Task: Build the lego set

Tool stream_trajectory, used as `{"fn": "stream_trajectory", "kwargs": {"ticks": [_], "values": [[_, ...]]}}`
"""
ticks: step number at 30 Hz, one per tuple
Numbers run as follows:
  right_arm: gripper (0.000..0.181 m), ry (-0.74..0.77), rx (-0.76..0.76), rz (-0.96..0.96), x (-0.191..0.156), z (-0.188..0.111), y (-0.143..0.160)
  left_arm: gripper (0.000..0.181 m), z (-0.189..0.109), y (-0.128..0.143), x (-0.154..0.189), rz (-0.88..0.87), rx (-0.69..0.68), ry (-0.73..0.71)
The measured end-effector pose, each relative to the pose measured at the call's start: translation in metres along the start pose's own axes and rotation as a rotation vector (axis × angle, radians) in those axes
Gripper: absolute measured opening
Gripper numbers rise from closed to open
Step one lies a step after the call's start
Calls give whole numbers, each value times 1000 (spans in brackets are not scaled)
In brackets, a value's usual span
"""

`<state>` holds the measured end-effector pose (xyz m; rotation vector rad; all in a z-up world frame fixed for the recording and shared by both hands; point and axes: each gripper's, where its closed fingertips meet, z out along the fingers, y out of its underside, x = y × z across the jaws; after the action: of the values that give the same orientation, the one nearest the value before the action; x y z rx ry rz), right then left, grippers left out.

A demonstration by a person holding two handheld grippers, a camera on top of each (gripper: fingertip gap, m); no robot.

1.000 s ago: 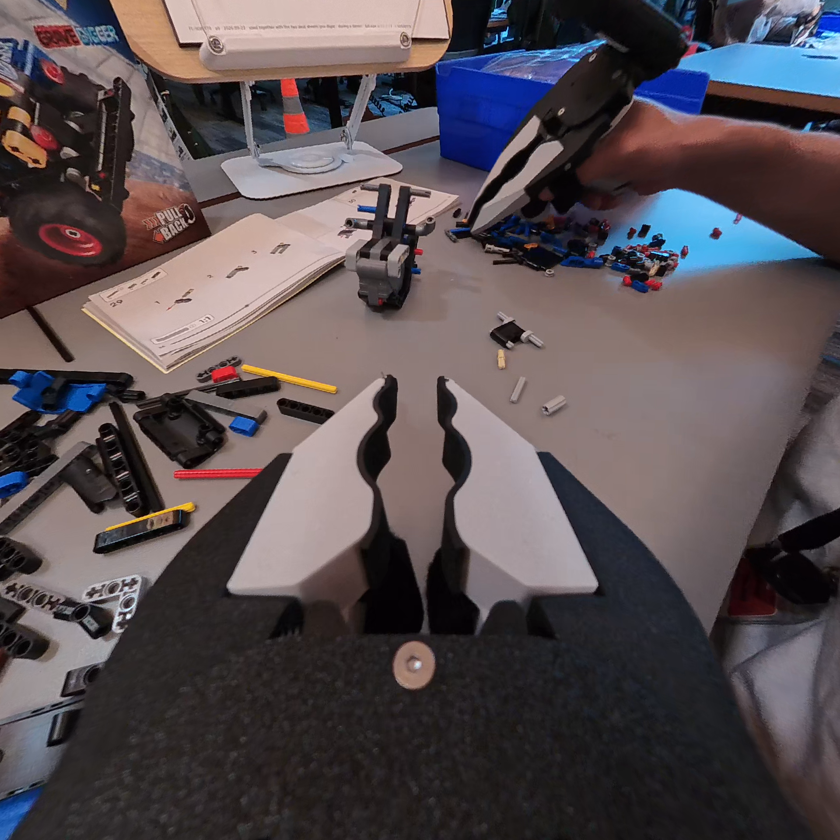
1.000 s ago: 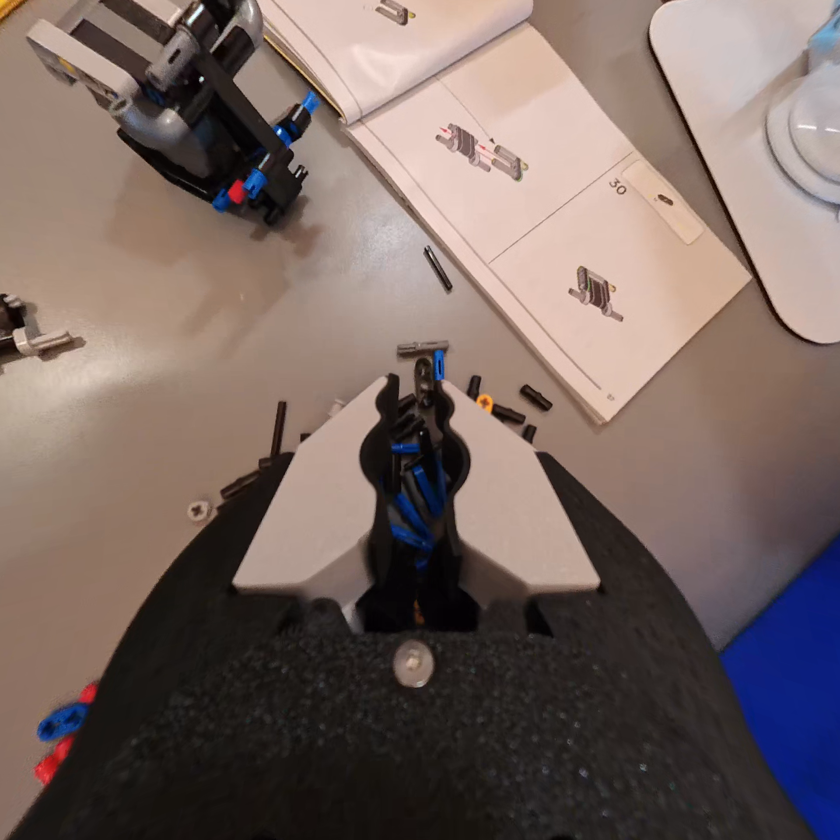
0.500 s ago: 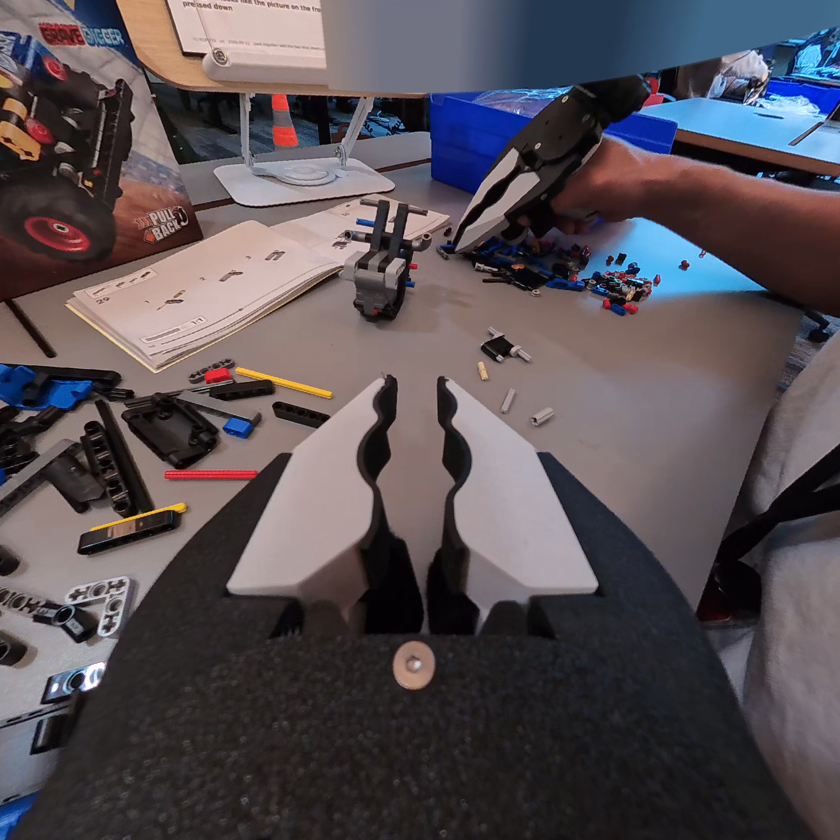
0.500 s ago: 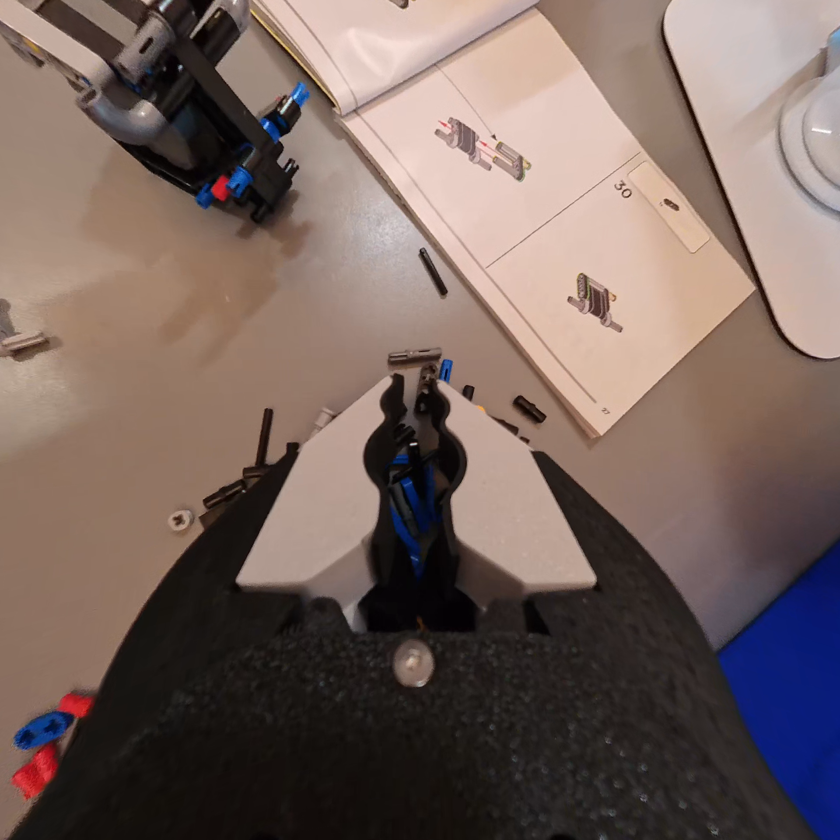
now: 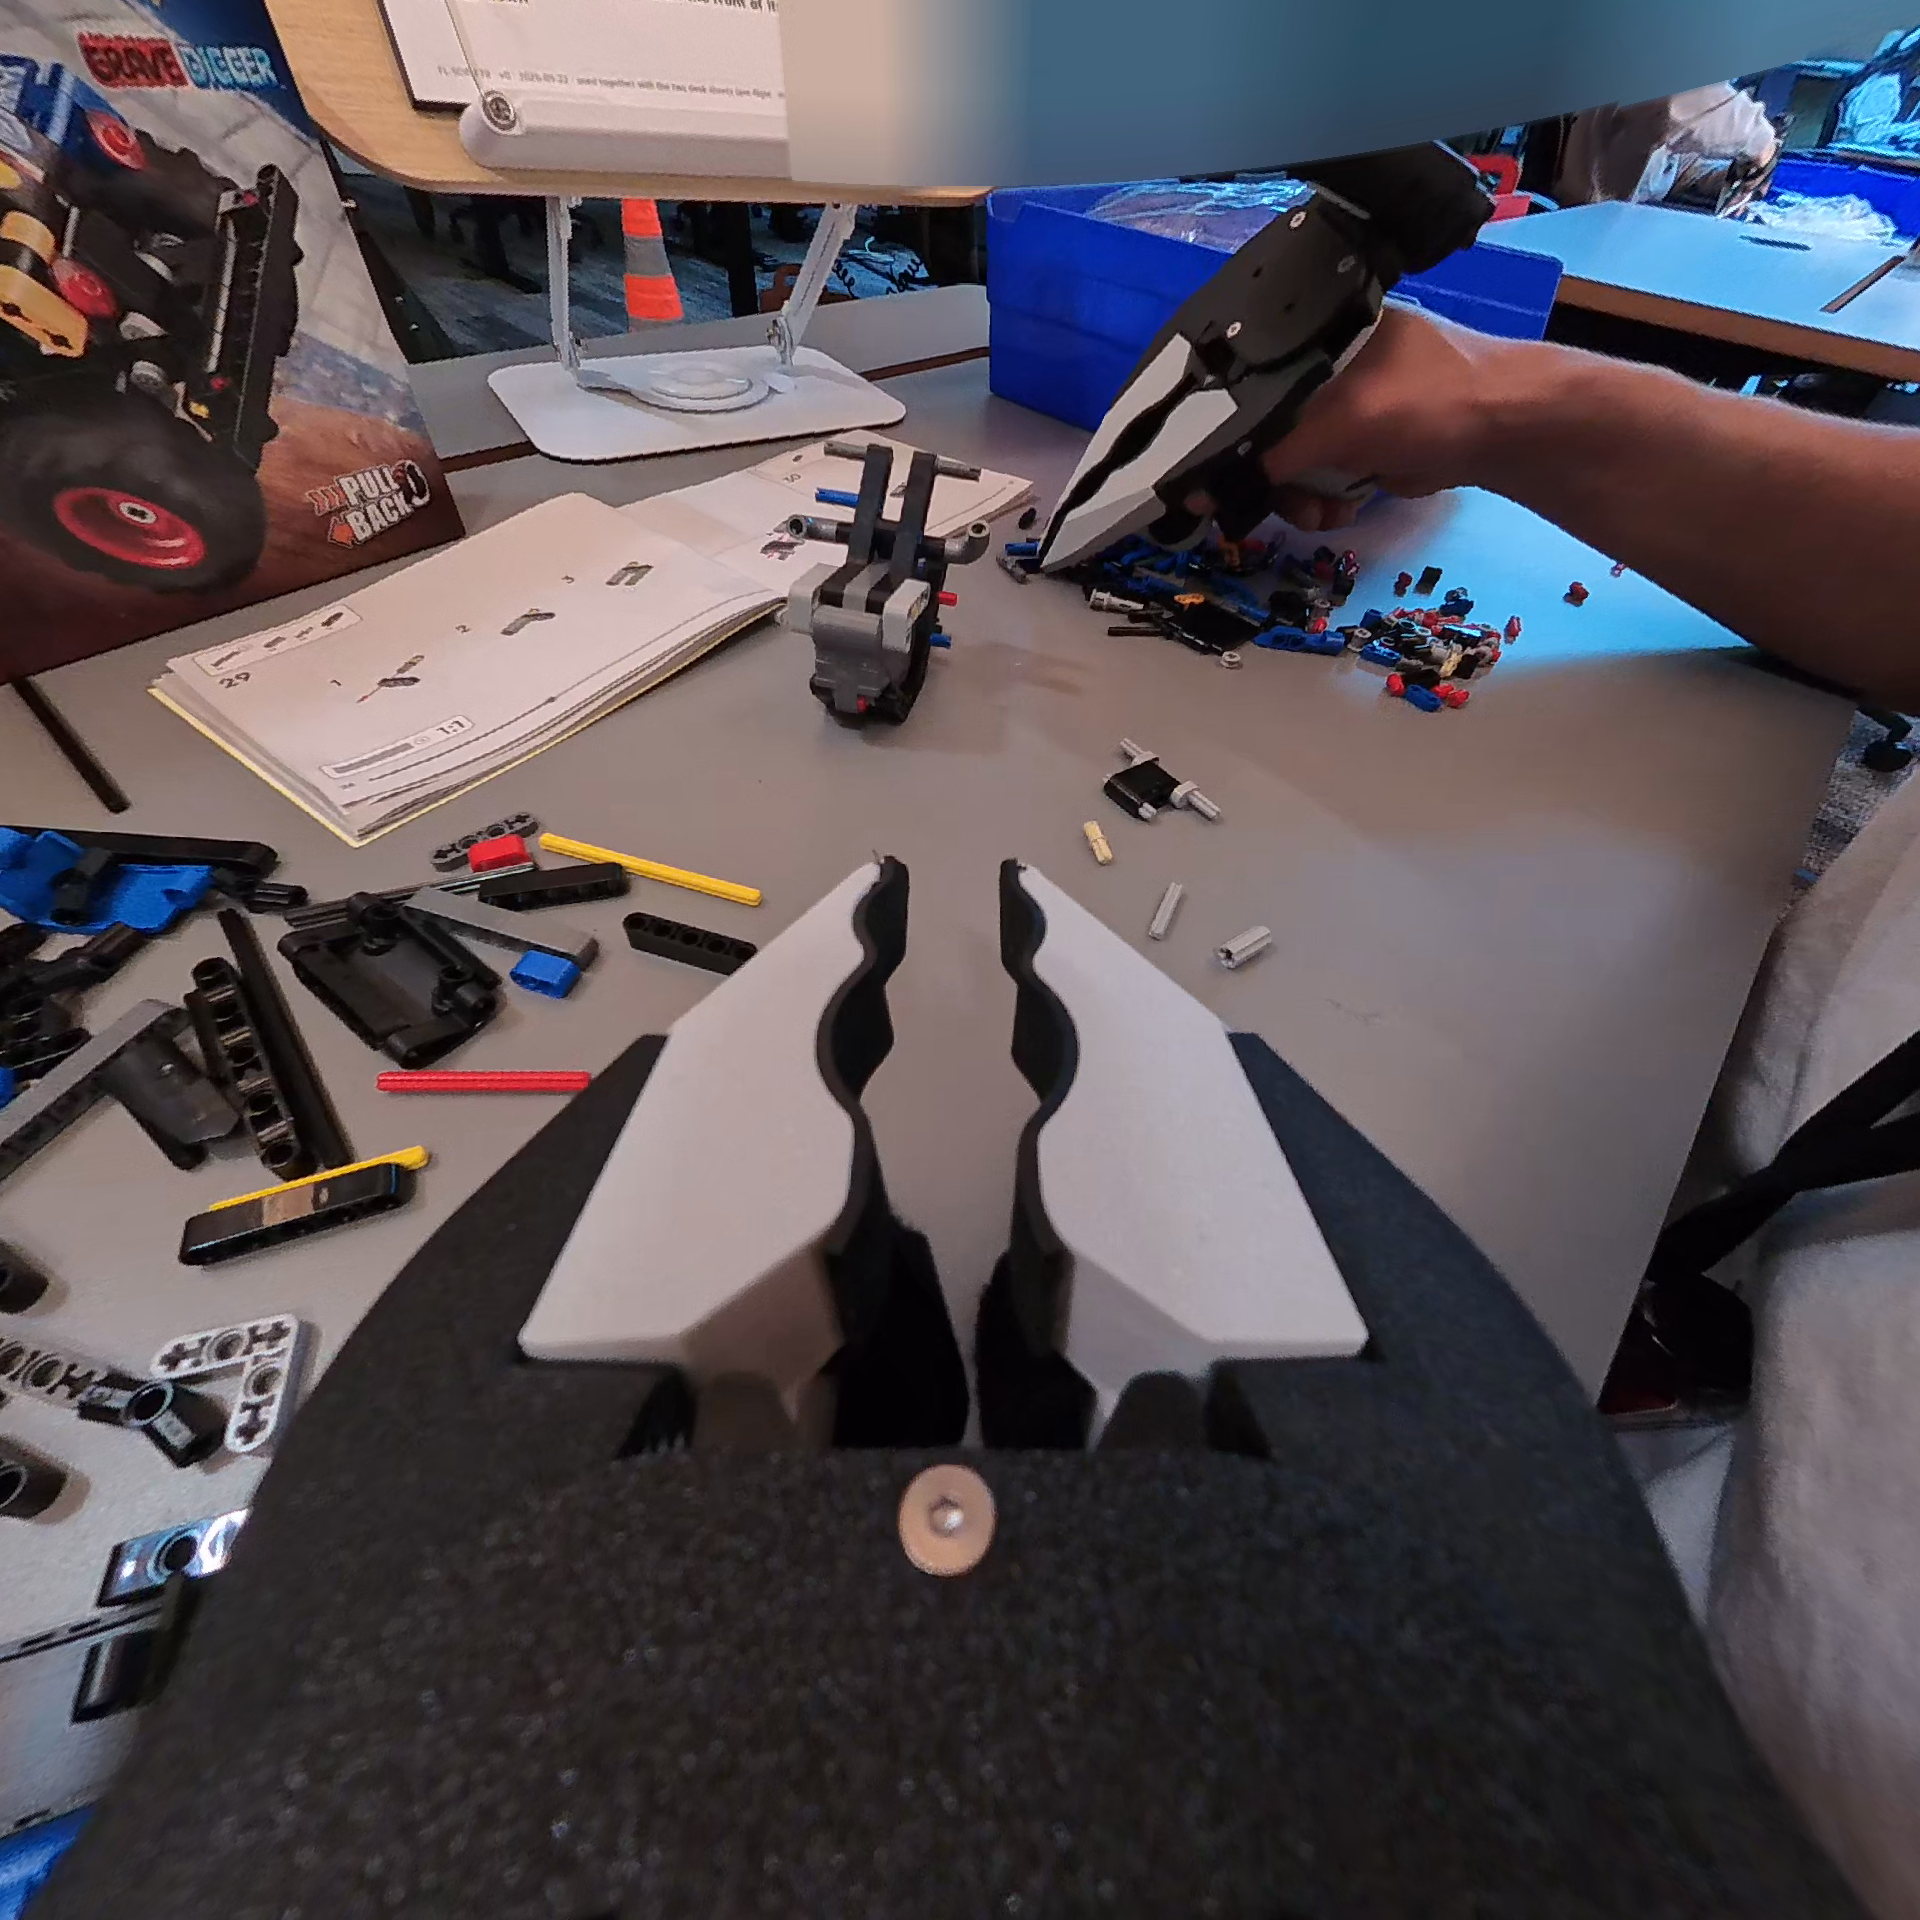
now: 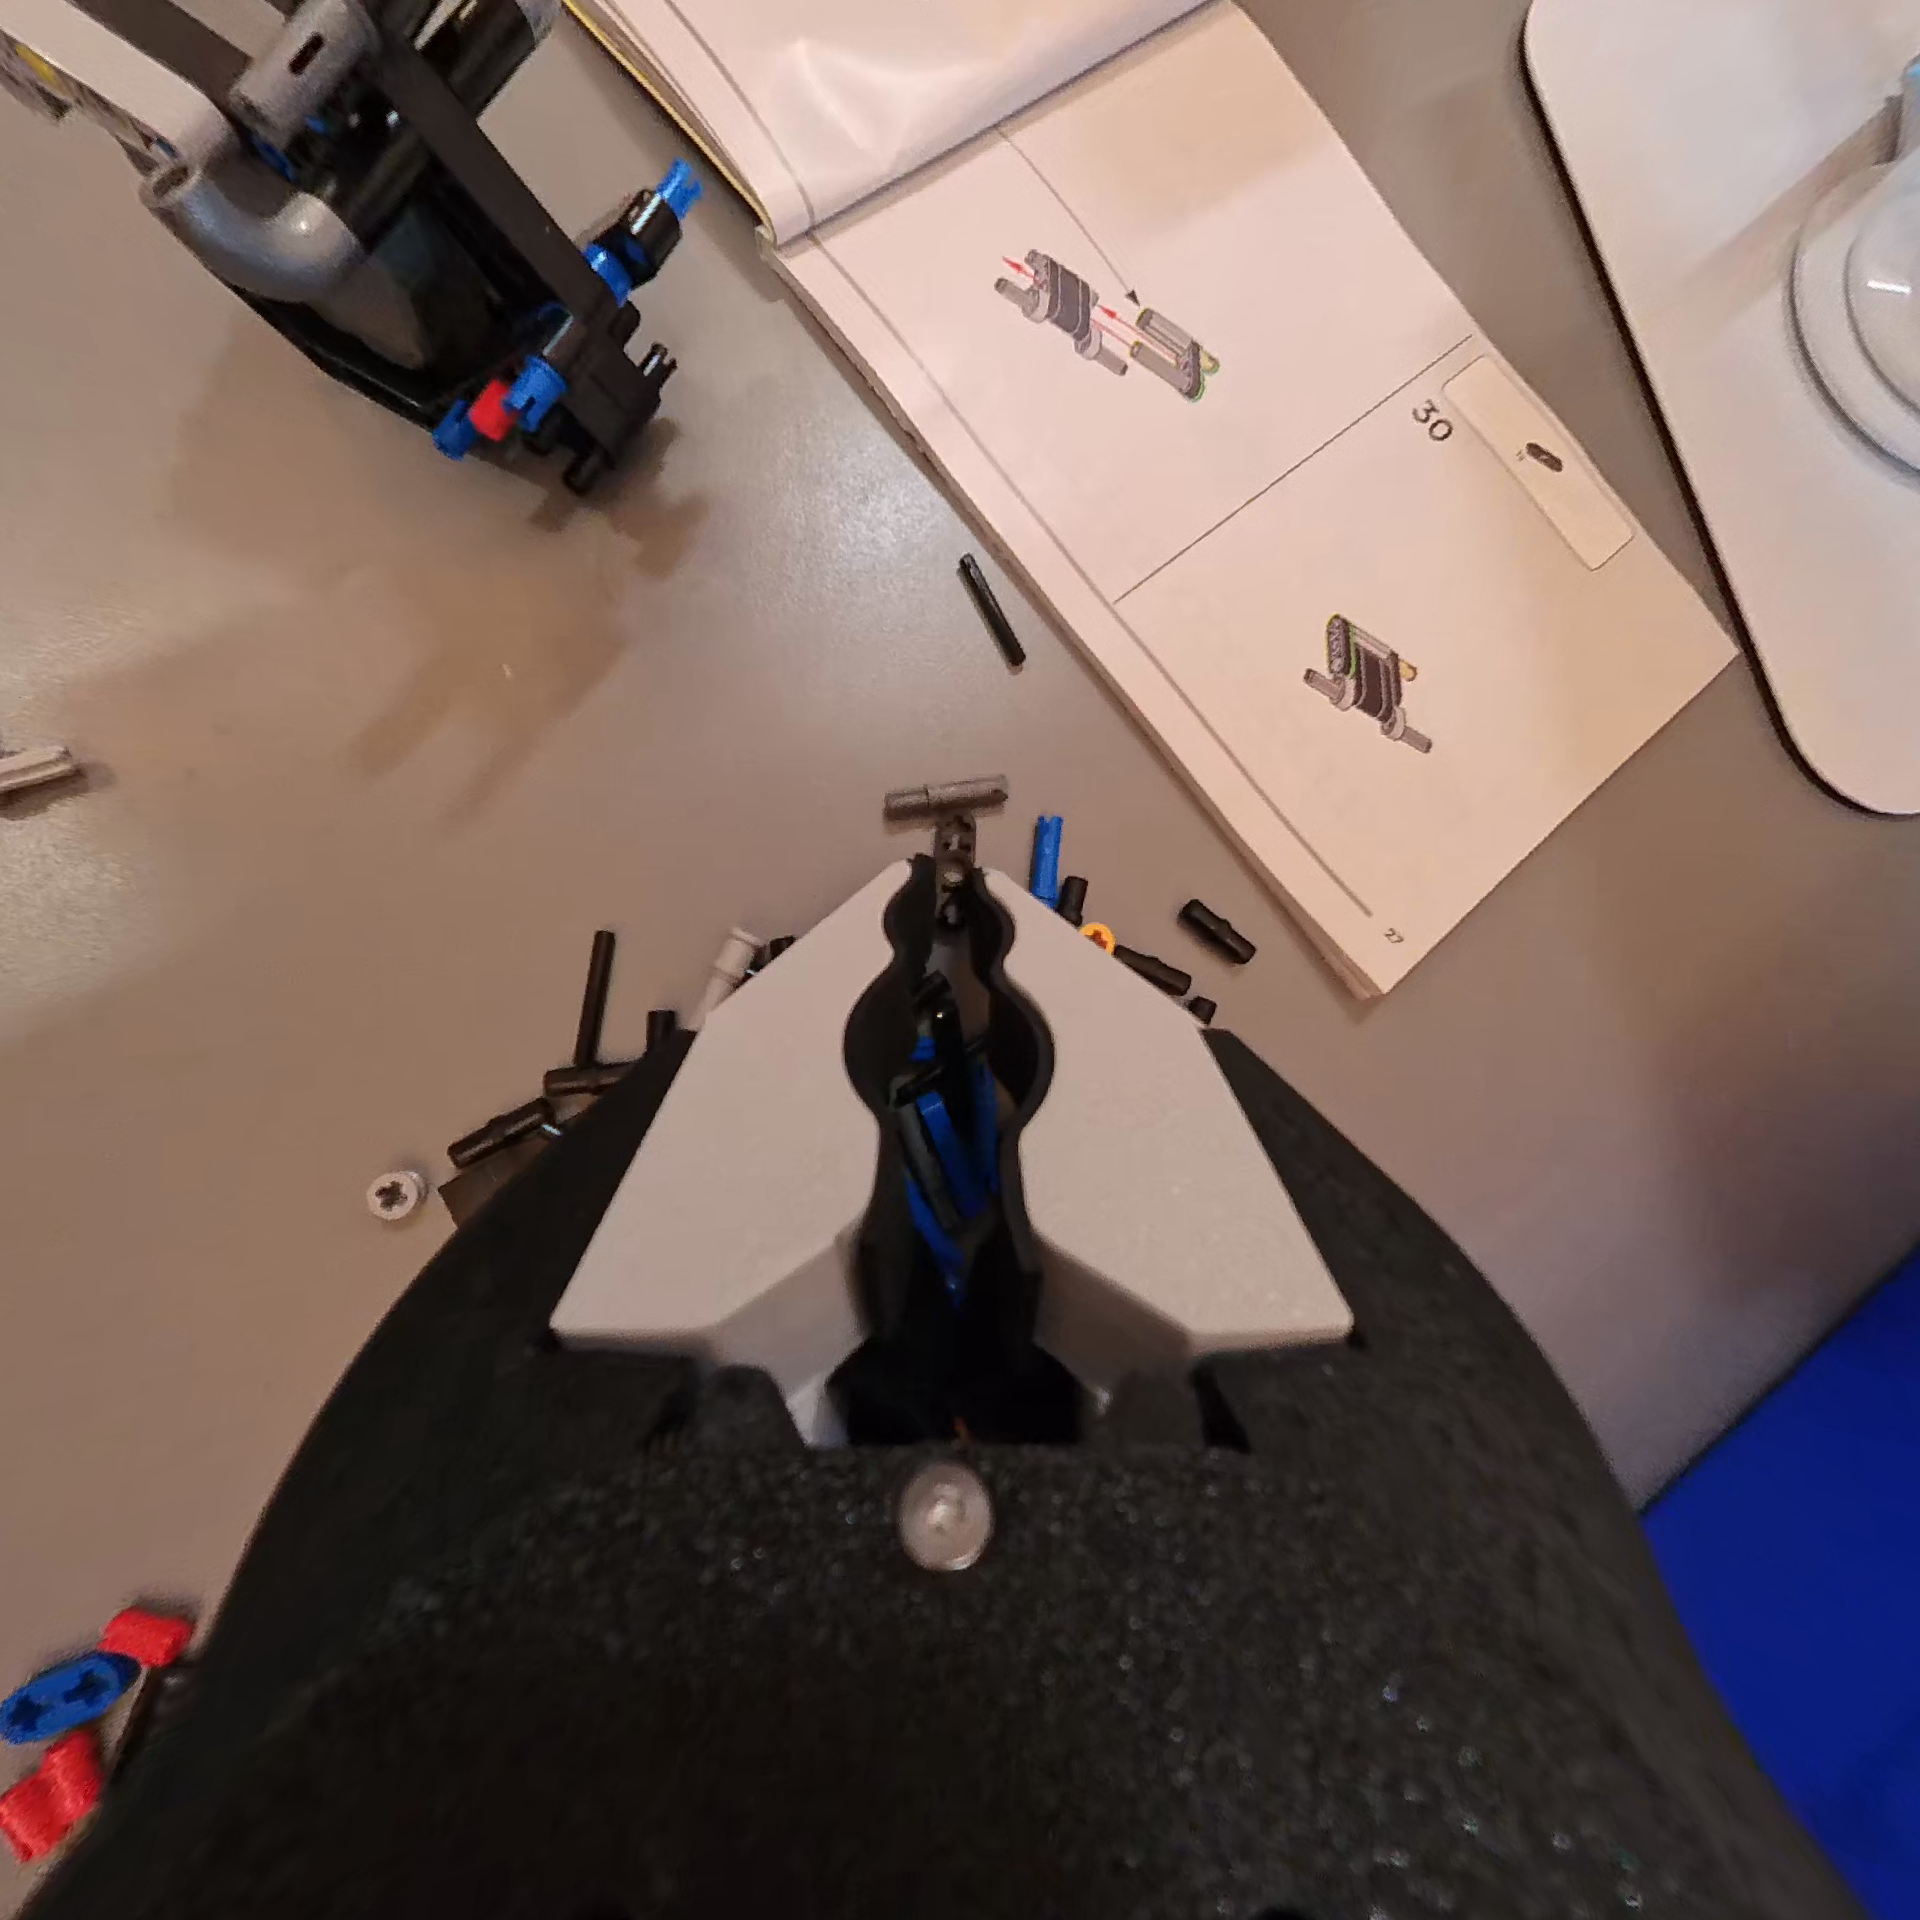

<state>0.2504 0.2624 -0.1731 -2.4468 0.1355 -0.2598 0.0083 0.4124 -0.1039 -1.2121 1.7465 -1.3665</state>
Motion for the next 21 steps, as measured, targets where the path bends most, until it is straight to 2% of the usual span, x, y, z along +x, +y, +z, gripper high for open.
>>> {"fn": "stream_trajectory", "kwargs": {"ticks": [7,8,12,15,21], "values": [[5,71,-10,-119,-1,-2,-1,15,0,0,0,6,4,-4],[0,89,-3,-138,-1,-5,-2,15,0,0,0,7,4,-4],[0,92,57,-191,-16,-21,-19,16,1,1,0,8,-9,-6],[0,96,43,-212,-18,-25,-17,15,0,0,1,17,-1,-10],[5,162,57,-32,21,-26,-5,16,1,1,1,17,-10,-9]]}}
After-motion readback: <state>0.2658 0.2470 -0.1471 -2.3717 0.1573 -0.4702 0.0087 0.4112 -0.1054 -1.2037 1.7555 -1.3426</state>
